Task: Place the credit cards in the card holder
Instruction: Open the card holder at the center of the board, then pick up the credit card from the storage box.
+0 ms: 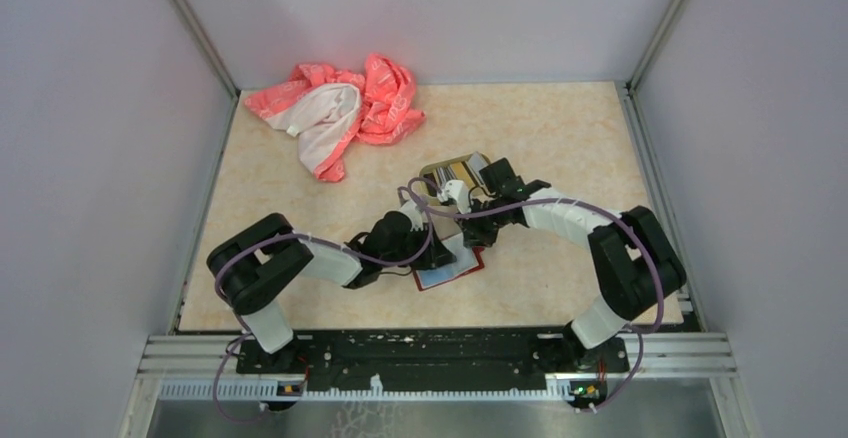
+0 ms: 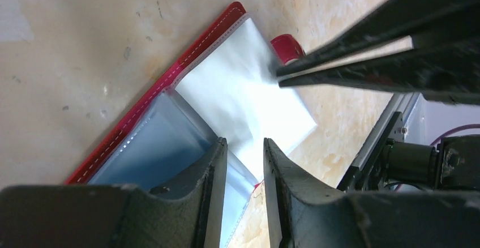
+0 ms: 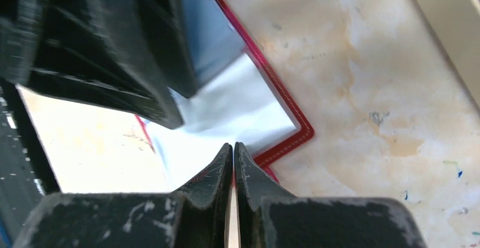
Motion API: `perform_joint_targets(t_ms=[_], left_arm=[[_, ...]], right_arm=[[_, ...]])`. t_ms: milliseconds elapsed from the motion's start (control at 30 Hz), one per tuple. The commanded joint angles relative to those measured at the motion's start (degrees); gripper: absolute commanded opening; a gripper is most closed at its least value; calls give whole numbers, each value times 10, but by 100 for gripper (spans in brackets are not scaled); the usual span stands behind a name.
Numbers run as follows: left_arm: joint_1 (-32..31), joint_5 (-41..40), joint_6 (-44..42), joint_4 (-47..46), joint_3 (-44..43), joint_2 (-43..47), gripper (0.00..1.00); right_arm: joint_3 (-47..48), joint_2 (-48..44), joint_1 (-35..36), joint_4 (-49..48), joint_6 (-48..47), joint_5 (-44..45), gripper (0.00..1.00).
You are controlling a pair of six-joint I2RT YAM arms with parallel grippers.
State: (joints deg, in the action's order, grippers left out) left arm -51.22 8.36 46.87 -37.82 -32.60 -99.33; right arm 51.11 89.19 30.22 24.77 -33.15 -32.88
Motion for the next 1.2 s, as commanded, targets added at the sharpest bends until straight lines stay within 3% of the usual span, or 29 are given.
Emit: perform_joint_targets(t_ms=[0,167,300,367,500,633,767,833,1000,1167], left_arm=[[3,14,-14,-29,27,23,37],[3,23,-30,-71,61,70,41],[4,8,-67,-28,71,140,47],[9,-9,-92,8,67,173,56],[62,10,-112,12,69,217,77],[129,57,-82,-72,63,203,98],[181,90,-49,-52,-3,152,94],[192,92,-47,-26,-44,127,89],[194,103,-57,20,-143,53,76],[194,55,-57,135,-241,-30,78]], right_arm=[[32,19,1,-9,16,66,4],[49,4,-20,6,29,-3,5],[56,-69,-46,16,16,-116,12],[52,-117,-53,-10,35,-134,21],[94,-145,-55,-45,60,-122,53],[171,-87,-55,-55,122,-114,58],[205,-18,-61,-79,195,-104,55],[210,4,-76,-85,233,-103,46],[146,-11,-134,-143,279,-138,43],[110,-33,-177,-177,303,-140,43]])
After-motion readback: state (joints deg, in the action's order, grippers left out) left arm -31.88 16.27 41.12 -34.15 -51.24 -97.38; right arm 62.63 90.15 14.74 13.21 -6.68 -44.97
